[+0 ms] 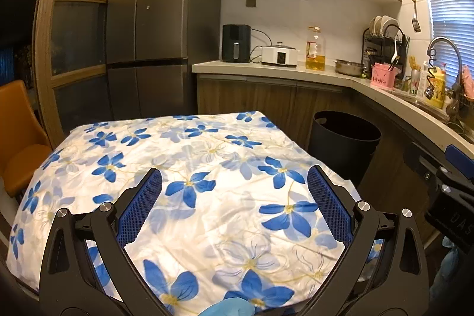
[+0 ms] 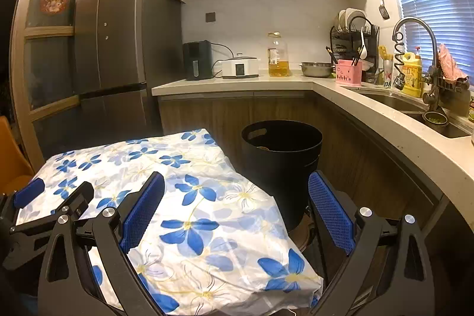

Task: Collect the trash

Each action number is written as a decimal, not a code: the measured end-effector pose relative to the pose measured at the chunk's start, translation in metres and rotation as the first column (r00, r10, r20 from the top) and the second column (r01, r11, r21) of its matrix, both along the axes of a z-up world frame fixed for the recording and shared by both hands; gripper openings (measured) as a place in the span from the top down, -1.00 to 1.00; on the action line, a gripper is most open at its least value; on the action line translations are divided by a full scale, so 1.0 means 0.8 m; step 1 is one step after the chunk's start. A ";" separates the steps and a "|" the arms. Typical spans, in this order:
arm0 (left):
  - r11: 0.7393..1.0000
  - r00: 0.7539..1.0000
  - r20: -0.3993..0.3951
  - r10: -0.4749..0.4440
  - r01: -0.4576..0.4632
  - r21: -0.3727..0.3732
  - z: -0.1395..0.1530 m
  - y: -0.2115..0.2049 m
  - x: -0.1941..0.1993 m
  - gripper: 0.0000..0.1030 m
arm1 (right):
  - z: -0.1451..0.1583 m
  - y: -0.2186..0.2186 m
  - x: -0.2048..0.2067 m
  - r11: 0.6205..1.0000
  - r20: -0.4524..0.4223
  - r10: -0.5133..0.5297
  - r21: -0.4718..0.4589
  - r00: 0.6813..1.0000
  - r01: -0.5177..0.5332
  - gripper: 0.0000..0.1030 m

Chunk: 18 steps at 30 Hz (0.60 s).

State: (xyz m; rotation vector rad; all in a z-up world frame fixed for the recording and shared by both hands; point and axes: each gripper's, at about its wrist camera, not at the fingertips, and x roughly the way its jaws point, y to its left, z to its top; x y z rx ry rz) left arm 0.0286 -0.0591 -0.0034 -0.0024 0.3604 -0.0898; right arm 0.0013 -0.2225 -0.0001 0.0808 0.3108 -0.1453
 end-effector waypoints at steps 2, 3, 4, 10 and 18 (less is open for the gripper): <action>1.000 1.000 0.008 0.006 -0.006 0.000 0.002 0.004 -0.007 -0.88 | 0.000 0.006 -0.006 1.000 -0.001 0.007 -0.003 1.000 -0.007 -0.83; 1.000 1.000 0.010 0.009 -0.009 -0.001 0.002 0.006 -0.011 -0.88 | 0.000 0.008 -0.009 1.000 0.000 0.010 -0.002 1.000 -0.010 -0.83; 1.000 1.000 0.010 0.012 -0.012 -0.003 0.002 0.009 -0.014 -0.88 | 0.001 0.011 -0.012 1.000 0.002 0.011 -0.003 1.000 -0.011 -0.83; 1.000 1.000 0.013 0.024 -0.024 -0.004 0.004 0.015 -0.027 -0.88 | 0.004 0.021 -0.025 1.000 0.014 0.025 -0.011 1.000 -0.025 -0.83; 1.000 1.000 0.015 0.027 -0.027 -0.008 0.006 0.020 -0.036 -0.88 | 0.006 0.026 -0.033 1.000 0.022 0.029 -0.005 0.999 -0.029 -0.83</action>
